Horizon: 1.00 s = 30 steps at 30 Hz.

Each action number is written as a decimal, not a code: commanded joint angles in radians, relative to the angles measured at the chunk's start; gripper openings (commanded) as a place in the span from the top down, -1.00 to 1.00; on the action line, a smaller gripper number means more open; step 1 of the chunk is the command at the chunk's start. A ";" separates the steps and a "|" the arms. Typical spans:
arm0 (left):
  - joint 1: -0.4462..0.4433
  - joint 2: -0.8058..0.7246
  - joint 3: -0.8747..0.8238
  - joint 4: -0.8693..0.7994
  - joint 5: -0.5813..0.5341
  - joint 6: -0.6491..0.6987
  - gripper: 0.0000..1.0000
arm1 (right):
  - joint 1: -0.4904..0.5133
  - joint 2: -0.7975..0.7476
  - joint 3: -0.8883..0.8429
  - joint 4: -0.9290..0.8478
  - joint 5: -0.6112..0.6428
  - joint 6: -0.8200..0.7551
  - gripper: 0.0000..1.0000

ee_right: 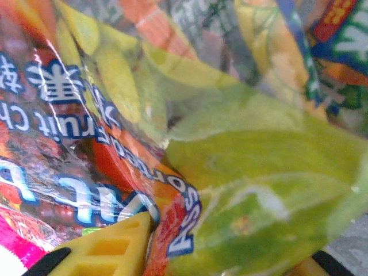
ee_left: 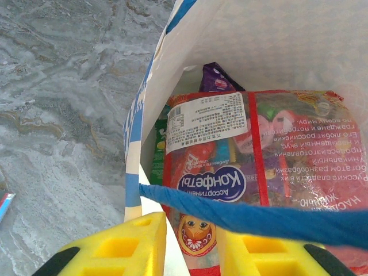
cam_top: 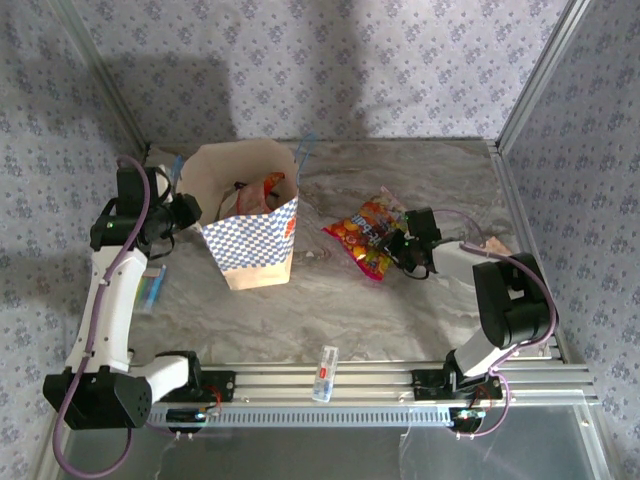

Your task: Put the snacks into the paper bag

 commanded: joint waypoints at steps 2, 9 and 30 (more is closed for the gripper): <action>-0.003 -0.007 0.003 -0.072 0.005 0.015 0.41 | -0.005 -0.005 0.005 -0.127 0.082 -0.067 0.51; -0.003 -0.011 0.000 -0.070 0.005 0.016 0.41 | -0.010 -0.046 0.027 -0.218 0.125 -0.137 0.81; -0.003 -0.002 0.110 -0.068 0.034 0.015 0.05 | 0.060 -0.173 0.173 -0.504 0.394 -0.261 1.00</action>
